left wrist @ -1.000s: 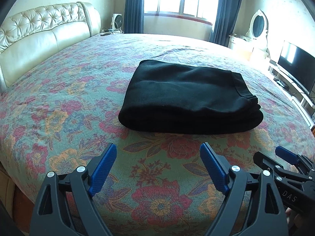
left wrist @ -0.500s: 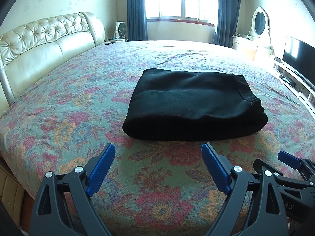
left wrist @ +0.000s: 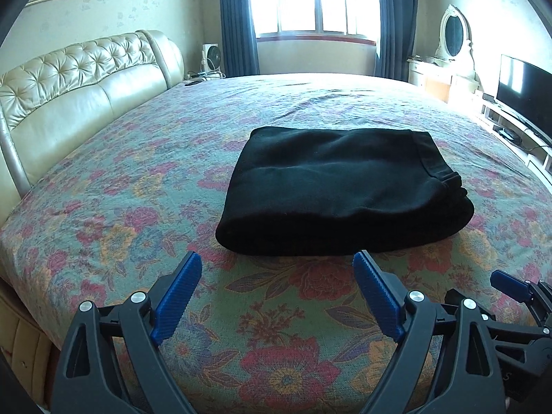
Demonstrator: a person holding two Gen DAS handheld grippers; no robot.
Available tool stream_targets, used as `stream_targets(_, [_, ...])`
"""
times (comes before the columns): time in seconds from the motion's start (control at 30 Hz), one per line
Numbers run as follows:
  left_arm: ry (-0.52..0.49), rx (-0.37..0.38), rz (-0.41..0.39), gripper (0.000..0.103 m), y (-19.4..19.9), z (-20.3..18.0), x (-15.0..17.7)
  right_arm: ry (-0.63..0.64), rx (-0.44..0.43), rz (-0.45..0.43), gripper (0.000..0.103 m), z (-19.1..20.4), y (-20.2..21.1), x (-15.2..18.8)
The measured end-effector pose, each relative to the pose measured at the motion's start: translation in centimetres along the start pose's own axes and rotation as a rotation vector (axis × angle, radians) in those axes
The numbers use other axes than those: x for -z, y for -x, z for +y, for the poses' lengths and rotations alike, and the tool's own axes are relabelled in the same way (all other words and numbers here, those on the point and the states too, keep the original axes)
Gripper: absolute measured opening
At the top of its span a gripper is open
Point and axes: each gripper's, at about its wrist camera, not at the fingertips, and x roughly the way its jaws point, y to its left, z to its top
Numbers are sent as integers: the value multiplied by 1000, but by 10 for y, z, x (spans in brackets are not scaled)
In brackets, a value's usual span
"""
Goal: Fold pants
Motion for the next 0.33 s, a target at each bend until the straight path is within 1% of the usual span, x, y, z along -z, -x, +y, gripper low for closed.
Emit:
stream_targets(0.03, [7, -5, -3, 88, 0, 1, -1, -2, 1, -1, 80, 0, 0, 0])
stream_targets(0.1, [47, 28, -5, 88, 0, 5, -3, -5, 2, -6, 80, -2, 1, -1])
stream_targets(0.17, [69, 35, 5, 88, 0, 8, -4, -7, 2, -7, 80, -3, 2, -2])
stream_targets(0.33, [20, 20, 1, 88, -1, 1, -2, -12, 4, -5, 80, -6, 1, -2])
